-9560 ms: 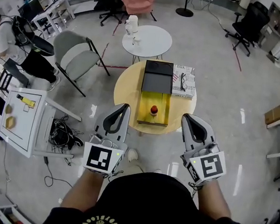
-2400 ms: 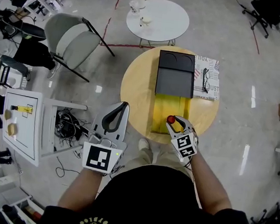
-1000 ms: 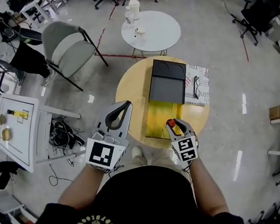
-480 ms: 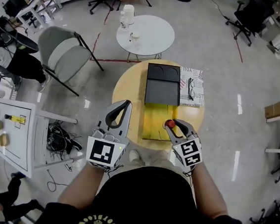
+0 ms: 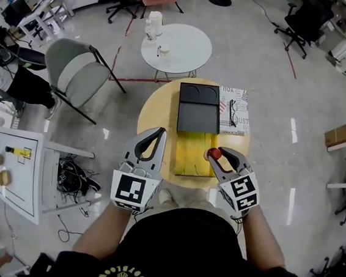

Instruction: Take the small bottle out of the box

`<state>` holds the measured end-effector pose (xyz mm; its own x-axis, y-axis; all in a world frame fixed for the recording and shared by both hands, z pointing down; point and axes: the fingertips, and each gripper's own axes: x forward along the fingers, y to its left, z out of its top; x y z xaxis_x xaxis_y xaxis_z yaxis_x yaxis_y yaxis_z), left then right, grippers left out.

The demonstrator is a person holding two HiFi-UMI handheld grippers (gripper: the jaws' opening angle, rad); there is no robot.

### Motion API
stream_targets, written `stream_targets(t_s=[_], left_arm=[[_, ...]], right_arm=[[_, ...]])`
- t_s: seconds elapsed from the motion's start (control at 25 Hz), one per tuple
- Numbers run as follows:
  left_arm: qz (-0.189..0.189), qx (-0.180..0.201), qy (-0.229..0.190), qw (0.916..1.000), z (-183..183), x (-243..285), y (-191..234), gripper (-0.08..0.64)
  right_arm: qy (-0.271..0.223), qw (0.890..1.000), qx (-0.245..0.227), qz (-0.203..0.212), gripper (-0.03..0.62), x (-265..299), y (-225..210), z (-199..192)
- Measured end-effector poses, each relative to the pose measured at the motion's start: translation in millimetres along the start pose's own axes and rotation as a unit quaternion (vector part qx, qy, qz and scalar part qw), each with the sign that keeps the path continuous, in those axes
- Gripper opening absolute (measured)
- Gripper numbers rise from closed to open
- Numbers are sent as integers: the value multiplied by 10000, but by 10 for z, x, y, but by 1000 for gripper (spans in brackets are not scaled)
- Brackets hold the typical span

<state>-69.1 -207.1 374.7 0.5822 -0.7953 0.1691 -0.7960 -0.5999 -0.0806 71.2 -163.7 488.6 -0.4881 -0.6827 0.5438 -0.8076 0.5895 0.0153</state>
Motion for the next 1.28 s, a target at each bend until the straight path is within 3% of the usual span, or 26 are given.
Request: stream_targets(t_s=[0.68, 0.92, 1.28], left_arm=[[-99, 8, -30, 9999, 68, -8, -63, 14], [-192, -61, -179, 9996, 122, 21, -122, 14], [-89, -10, -32, 10000, 99, 1, 39, 14]], right_arm=[[-79, 9996, -237, 161, 152, -312, 23, 533], [-266, 9991, -277, 175, 152, -399, 31, 757], [-573, 9977, -314, 201, 152, -528, 62, 998]])
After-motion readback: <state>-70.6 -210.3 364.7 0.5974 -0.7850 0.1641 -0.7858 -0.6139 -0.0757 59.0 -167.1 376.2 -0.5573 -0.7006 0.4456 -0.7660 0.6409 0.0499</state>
